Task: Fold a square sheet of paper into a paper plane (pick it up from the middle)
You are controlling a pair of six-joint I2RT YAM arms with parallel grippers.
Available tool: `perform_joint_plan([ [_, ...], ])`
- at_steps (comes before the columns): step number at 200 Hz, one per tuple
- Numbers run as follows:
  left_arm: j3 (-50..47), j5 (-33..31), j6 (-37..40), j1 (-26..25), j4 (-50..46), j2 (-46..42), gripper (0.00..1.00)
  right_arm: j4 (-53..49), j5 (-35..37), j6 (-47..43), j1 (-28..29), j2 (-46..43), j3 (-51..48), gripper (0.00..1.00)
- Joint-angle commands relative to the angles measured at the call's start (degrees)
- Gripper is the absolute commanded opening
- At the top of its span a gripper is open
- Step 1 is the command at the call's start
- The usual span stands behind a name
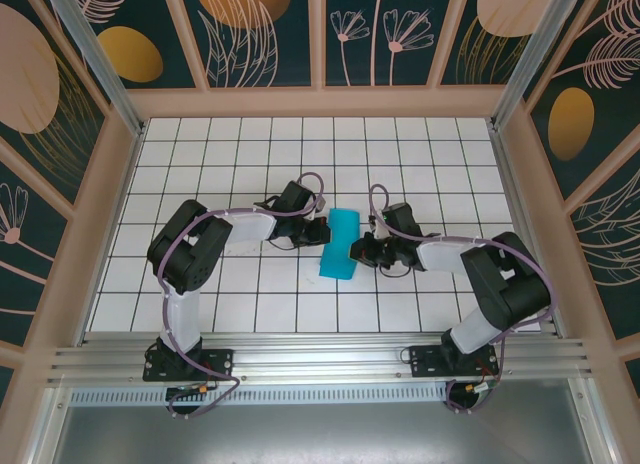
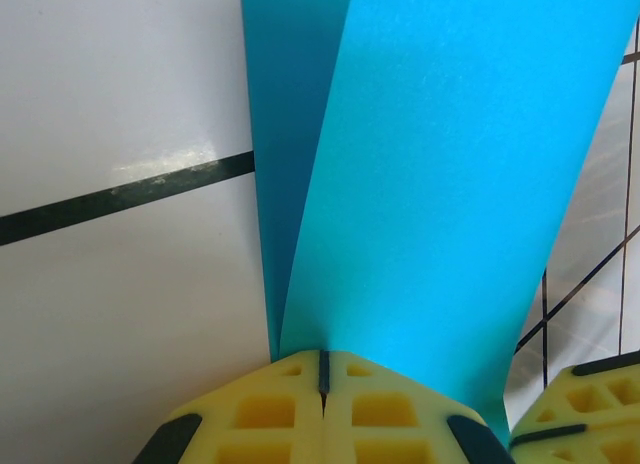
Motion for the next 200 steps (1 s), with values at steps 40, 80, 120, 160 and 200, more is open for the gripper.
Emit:
perform_joint_plan([
  [40,-0.79,-3.63,1.44,-0.48,-4.91,4.17,0.02,-0.05,1.25,-0.49,0.23,2.78,-2.19,0.09],
  [80,-0.96,-3.72,1.44,-0.47,-4.92,4.21,0.02,-0.31,-0.11,0.14,0.70,-2.50,-1.30,0.09],
  [120,-0.94,-3.73,1.53,-0.46,-5.01,4.17,0.02,2.47,-1.03,1.60,2.63,-2.56,-3.12,0.09],
  [160,-0.96,-3.89,1.68,-0.42,-5.24,4.15,0.02,3.60,0.59,1.87,2.95,2.52,-5.18,0.09],
  [200,-0.92,-3.98,1.77,-0.43,-5.29,4.26,0.01,0.13,1.76,0.86,2.99,0.64,-3.60,0.09],
])
